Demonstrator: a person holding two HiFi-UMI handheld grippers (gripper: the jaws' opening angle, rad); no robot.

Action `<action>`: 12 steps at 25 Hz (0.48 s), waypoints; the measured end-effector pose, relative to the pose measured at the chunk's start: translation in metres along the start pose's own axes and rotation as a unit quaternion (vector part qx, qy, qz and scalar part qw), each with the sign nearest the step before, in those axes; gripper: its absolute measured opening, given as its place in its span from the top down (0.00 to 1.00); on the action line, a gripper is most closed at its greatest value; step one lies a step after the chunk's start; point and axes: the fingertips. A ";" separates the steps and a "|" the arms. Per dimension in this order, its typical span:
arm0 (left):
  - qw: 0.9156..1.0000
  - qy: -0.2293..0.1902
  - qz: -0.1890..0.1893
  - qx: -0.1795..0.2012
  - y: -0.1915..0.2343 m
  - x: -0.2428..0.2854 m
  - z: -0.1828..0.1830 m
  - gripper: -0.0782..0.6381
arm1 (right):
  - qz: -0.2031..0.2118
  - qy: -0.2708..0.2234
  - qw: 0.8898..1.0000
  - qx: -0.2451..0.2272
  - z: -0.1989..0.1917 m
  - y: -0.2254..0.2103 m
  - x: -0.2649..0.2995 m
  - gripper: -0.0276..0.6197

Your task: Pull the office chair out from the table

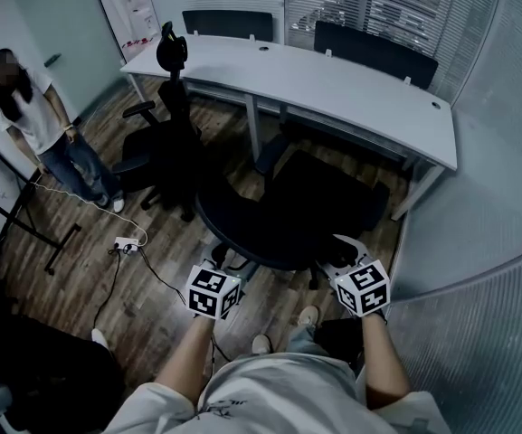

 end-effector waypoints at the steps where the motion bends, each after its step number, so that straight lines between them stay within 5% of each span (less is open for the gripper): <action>1: 1.000 0.000 -0.001 0.000 0.001 -0.004 -0.002 0.44 | -0.002 0.000 1.000 0.001 0.000 0.005 -0.001 0.65; 12: 1.000 0.001 -0.015 0.007 0.010 -0.038 -0.011 0.44 | -0.016 0.001 1.000 0.007 0.008 0.045 -0.008 0.65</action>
Point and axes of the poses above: the fingertips, and each gripper's own axes: x forward along the fingers, y to its left, z out of its top, and after that the axes turned 14 degrees about -x, right-handed
